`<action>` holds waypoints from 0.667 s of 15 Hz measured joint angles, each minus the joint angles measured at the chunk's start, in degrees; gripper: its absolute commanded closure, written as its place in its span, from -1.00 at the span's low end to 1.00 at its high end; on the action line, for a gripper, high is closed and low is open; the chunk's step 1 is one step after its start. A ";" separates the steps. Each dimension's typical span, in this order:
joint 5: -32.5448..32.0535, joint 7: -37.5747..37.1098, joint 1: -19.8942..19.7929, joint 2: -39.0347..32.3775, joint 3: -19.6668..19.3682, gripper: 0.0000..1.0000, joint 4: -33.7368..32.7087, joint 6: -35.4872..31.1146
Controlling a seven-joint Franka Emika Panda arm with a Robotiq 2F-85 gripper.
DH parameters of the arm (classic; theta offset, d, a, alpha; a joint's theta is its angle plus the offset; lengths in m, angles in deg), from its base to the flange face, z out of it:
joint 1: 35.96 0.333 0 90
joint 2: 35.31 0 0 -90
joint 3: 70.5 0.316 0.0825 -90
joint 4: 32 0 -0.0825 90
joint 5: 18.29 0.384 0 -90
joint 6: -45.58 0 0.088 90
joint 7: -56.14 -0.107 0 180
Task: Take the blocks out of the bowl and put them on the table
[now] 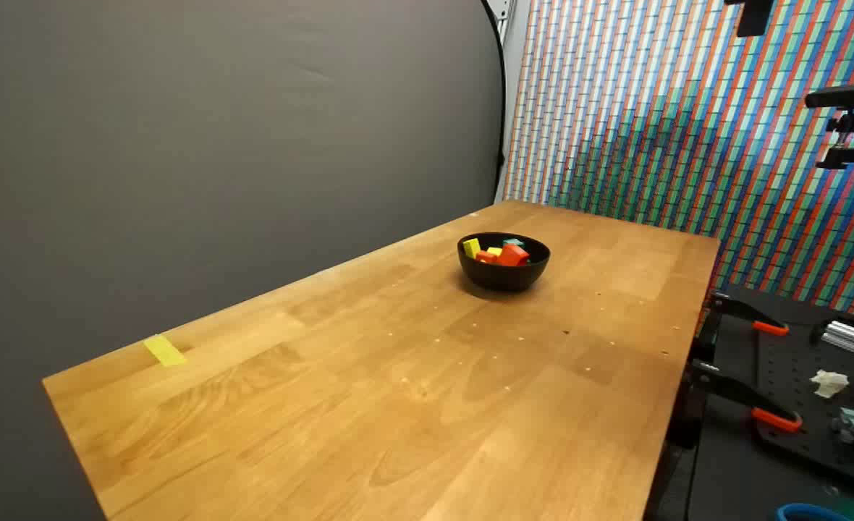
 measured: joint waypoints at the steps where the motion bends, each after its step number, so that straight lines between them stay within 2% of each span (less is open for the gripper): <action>1: 0.00 0.00 0.00 0.02 0.00 -1.00 -0.20 -0.05; 10: 0.00 0.05 -0.14 -0.02 0.07 -1.00 -0.52 -0.29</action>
